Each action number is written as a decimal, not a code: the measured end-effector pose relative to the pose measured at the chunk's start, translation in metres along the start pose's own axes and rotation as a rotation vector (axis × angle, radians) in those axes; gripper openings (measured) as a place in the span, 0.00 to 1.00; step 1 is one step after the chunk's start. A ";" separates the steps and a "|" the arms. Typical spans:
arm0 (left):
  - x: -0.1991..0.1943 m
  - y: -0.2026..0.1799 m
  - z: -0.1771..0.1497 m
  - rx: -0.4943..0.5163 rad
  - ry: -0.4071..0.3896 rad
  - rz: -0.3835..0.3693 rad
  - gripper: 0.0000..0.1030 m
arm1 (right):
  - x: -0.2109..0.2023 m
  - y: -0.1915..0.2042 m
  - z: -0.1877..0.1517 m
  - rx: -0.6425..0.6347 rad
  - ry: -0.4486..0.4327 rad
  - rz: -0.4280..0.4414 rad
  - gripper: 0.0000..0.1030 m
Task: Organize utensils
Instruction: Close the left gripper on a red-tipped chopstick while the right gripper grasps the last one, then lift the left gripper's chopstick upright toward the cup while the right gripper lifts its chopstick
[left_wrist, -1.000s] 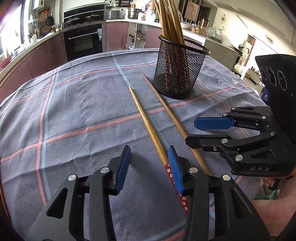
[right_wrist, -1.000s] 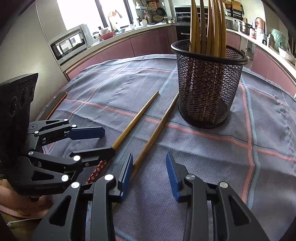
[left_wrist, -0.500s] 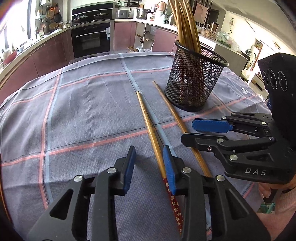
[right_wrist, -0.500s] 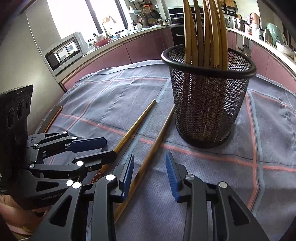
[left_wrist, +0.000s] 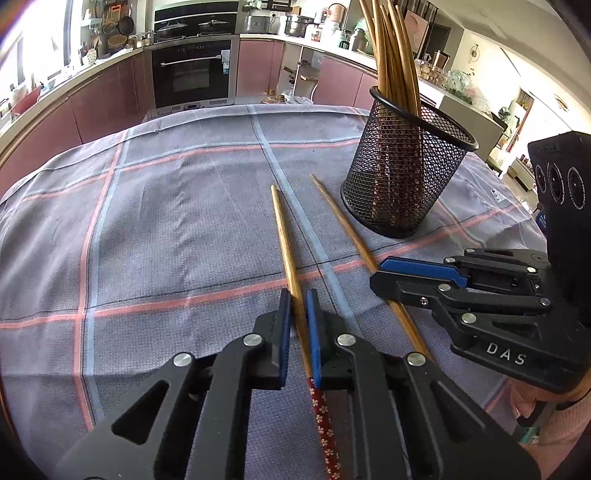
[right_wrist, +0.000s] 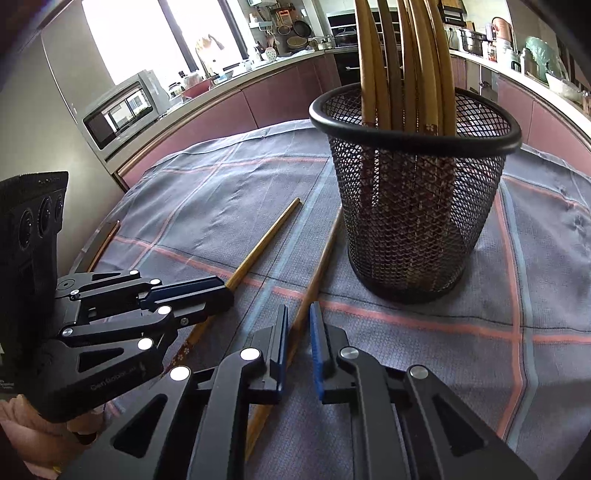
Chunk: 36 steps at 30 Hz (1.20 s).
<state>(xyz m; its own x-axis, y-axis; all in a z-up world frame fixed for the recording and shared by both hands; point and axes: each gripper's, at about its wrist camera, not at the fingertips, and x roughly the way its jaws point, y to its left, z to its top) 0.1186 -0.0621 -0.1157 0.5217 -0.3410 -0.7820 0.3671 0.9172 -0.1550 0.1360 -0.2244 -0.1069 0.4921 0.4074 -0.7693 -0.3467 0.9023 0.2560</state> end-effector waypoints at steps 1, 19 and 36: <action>0.000 -0.001 -0.001 0.003 -0.001 0.000 0.09 | -0.001 0.001 -0.002 -0.001 0.003 0.005 0.08; 0.009 -0.008 0.006 0.029 -0.003 0.046 0.10 | 0.006 0.006 0.005 -0.043 -0.004 -0.062 0.08; -0.011 -0.002 0.005 -0.011 -0.042 0.024 0.07 | -0.023 -0.008 -0.003 0.022 -0.057 0.021 0.06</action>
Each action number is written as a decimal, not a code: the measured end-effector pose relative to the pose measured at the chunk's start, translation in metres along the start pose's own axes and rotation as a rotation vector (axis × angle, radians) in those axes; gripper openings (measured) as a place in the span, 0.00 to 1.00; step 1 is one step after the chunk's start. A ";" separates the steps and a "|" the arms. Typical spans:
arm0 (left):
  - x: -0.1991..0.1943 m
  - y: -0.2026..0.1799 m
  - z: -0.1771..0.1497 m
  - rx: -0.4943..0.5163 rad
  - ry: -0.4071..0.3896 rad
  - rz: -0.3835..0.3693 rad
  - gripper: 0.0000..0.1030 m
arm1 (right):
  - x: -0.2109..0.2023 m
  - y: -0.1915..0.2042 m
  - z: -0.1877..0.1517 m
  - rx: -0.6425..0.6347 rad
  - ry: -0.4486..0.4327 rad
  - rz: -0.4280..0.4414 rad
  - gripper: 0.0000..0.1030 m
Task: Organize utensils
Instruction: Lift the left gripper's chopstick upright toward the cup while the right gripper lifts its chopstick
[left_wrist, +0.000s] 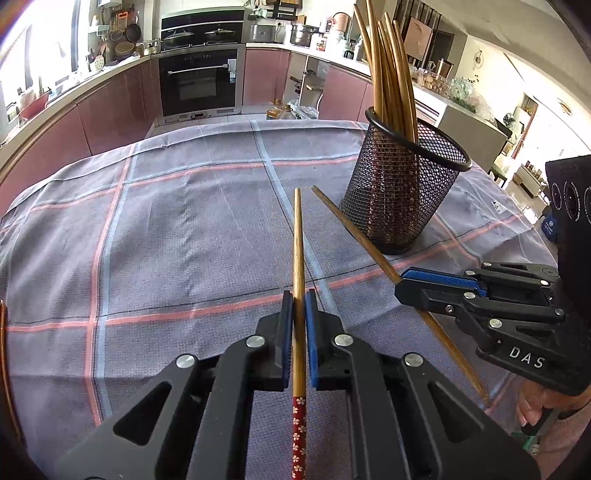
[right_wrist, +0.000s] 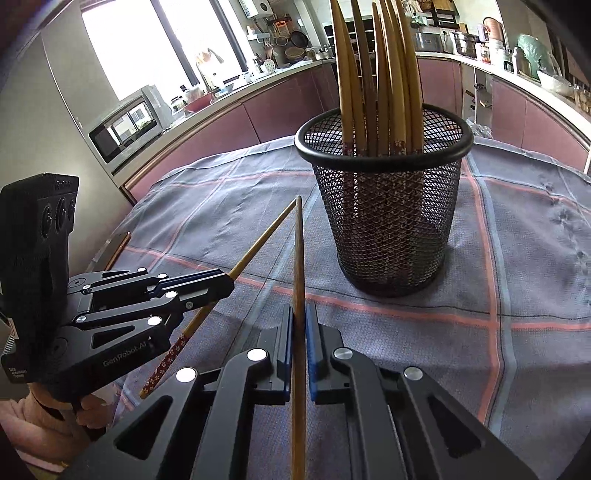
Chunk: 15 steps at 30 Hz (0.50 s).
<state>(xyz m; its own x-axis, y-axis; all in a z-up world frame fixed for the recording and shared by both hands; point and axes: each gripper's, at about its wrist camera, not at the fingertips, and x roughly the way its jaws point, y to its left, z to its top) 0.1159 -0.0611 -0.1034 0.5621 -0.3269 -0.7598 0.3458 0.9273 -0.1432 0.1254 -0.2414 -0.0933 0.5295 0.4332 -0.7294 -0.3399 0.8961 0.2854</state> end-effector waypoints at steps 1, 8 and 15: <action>-0.002 0.001 0.000 -0.002 -0.004 -0.004 0.07 | -0.002 0.000 0.000 0.000 -0.003 0.005 0.06; -0.011 0.001 -0.001 -0.007 -0.009 -0.042 0.07 | -0.012 0.006 0.000 -0.010 -0.030 0.073 0.06; -0.015 -0.006 -0.006 0.011 -0.009 -0.074 0.07 | 0.000 0.016 0.000 -0.025 0.004 0.095 0.06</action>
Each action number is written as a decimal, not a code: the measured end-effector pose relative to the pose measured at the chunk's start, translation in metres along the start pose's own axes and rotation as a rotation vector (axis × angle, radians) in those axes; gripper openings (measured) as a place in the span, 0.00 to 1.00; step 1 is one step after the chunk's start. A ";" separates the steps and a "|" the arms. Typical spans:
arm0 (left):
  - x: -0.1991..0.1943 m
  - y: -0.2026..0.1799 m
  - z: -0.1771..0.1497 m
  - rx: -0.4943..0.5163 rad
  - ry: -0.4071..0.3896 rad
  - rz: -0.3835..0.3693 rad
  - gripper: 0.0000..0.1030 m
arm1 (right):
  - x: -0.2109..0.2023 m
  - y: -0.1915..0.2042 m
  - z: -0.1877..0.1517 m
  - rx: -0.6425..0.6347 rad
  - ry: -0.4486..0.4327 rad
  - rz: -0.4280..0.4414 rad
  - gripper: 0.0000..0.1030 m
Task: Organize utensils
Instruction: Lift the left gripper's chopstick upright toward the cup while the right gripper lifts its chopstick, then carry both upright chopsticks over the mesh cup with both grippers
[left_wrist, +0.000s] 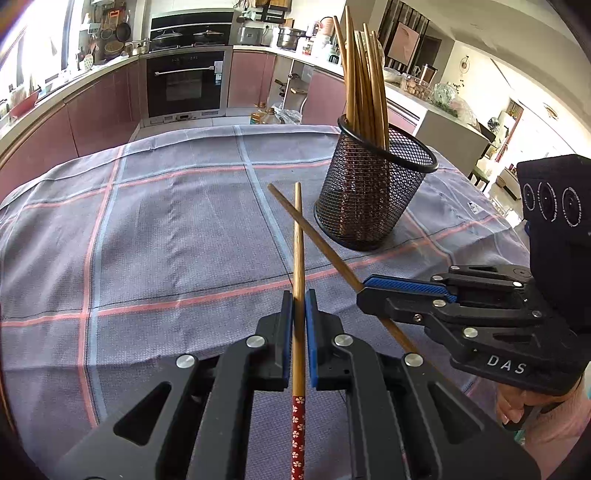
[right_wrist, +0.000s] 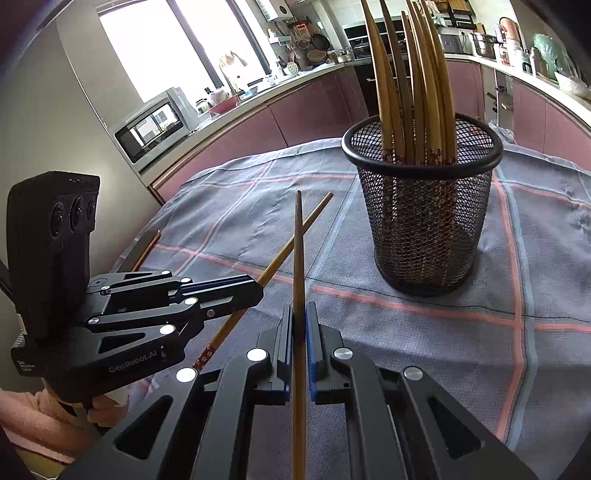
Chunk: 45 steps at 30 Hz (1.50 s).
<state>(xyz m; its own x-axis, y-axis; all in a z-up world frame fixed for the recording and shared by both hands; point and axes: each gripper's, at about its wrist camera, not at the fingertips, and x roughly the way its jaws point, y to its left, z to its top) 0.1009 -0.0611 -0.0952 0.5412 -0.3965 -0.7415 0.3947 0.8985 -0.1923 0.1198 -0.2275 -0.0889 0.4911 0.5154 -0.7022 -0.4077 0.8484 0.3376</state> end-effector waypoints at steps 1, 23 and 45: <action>-0.001 -0.001 -0.001 0.003 -0.001 -0.001 0.07 | 0.001 0.001 0.000 0.001 0.002 -0.001 0.06; 0.015 0.002 -0.009 0.017 0.060 0.008 0.08 | 0.000 0.000 -0.002 -0.016 0.012 -0.023 0.05; -0.003 -0.005 -0.001 0.038 0.004 -0.009 0.07 | -0.041 0.007 0.004 -0.064 -0.107 -0.040 0.05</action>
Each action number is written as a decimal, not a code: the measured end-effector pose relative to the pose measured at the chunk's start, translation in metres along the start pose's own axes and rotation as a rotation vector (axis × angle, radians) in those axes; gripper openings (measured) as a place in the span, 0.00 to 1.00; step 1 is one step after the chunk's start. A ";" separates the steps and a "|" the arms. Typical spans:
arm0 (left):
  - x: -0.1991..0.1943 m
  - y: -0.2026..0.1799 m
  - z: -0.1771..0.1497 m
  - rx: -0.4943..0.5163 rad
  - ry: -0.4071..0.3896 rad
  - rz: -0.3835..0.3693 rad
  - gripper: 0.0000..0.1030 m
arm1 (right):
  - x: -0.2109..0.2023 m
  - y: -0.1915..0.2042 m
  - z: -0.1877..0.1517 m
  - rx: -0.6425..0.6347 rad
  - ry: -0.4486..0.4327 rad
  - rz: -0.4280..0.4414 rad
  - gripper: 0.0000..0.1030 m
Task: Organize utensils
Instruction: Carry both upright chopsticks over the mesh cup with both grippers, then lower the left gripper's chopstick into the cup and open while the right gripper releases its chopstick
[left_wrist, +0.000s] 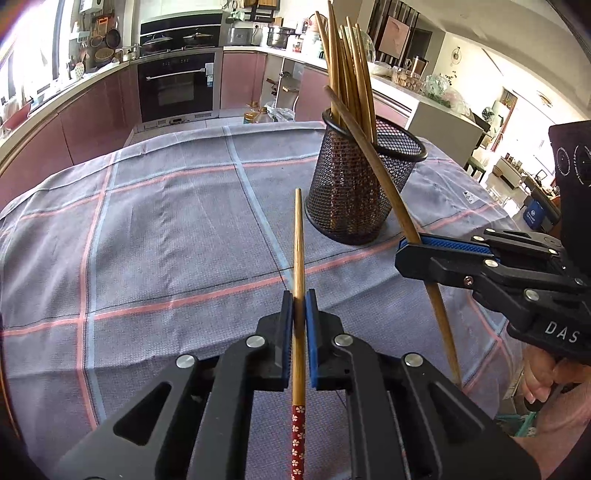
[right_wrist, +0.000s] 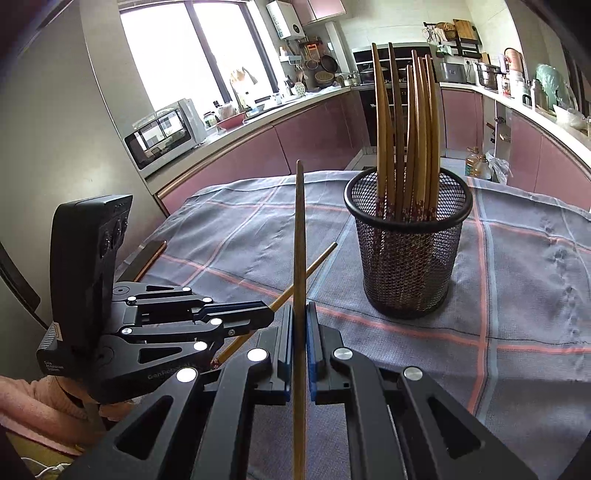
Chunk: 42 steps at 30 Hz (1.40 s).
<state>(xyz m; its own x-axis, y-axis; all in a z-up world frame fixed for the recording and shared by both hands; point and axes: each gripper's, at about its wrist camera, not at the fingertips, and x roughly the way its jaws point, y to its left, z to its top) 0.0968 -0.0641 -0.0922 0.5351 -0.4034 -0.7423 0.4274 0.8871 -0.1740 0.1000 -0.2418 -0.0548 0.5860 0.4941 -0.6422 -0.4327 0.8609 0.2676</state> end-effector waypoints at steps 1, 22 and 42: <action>-0.003 0.000 0.001 -0.003 -0.006 -0.008 0.07 | -0.002 0.000 0.001 0.001 -0.008 -0.001 0.06; -0.054 0.006 0.019 -0.058 -0.122 -0.172 0.07 | -0.035 -0.011 0.016 0.027 -0.117 -0.007 0.06; -0.067 0.004 0.027 -0.071 -0.186 -0.171 0.07 | -0.039 -0.012 0.028 0.027 -0.161 -0.016 0.06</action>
<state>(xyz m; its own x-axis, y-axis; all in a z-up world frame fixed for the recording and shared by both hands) 0.0828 -0.0398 -0.0257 0.5870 -0.5770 -0.5679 0.4743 0.8135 -0.3364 0.1019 -0.2683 -0.0125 0.6961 0.4915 -0.5234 -0.4054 0.8707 0.2785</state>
